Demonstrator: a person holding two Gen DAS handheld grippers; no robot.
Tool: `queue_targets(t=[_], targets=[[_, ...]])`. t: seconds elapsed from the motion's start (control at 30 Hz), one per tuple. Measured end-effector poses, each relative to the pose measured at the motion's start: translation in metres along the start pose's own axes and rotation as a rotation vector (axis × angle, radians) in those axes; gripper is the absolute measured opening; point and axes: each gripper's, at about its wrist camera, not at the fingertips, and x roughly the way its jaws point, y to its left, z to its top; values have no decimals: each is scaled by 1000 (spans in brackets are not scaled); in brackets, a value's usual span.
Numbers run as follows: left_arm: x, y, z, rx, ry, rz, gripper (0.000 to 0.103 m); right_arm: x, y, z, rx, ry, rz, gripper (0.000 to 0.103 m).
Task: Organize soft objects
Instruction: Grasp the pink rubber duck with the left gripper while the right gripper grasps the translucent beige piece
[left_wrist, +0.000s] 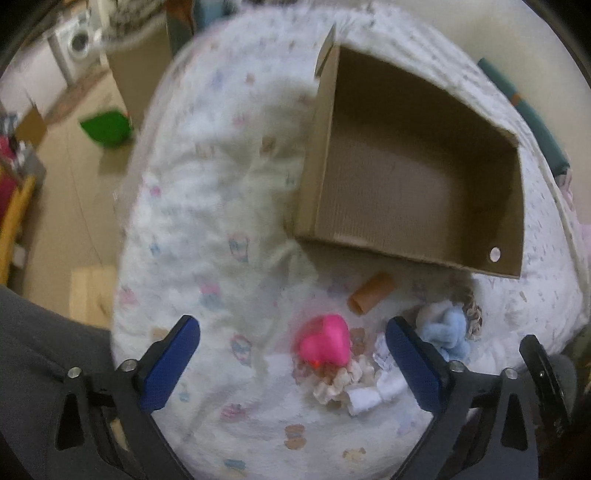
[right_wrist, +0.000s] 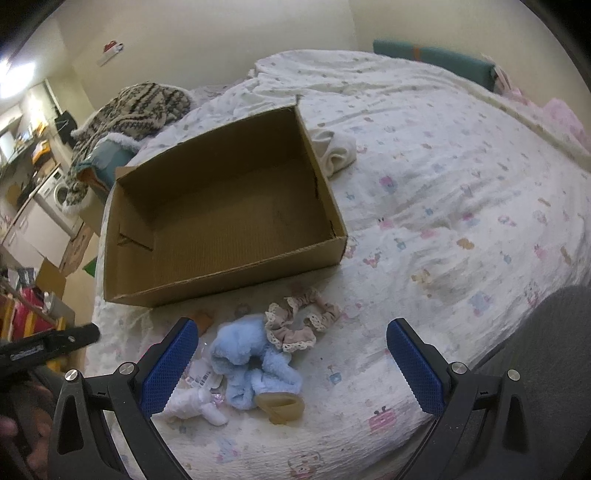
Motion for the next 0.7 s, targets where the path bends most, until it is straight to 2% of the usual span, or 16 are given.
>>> queue_targets(t=[0.17, 0.23, 0.37, 0.4, 0.43, 0.6, 0.7], targets=[[38, -16, -2, 34, 112, -8, 83, 6, -7, 2, 36, 25, 9, 103], [57, -24, -6, 36, 168, -7, 64, 8, -9, 3, 44, 29, 10, 103], [80, -30, -10, 37, 214, -3, 57, 10, -14, 3, 68, 44, 17, 103], [83, -31, -10, 41, 216, -3, 45, 11, -17, 3, 80, 53, 27, 103], [84, -31, -11, 42, 216, -2, 41, 14, -20, 3, 96, 67, 43, 103], [79, -29, -14, 43, 167, 12, 39, 39, -36, -4, 195, 234, 115, 103], [63, -25, -10, 42, 136, 32, 38, 55, -33, -11, 199, 333, 128, 89]])
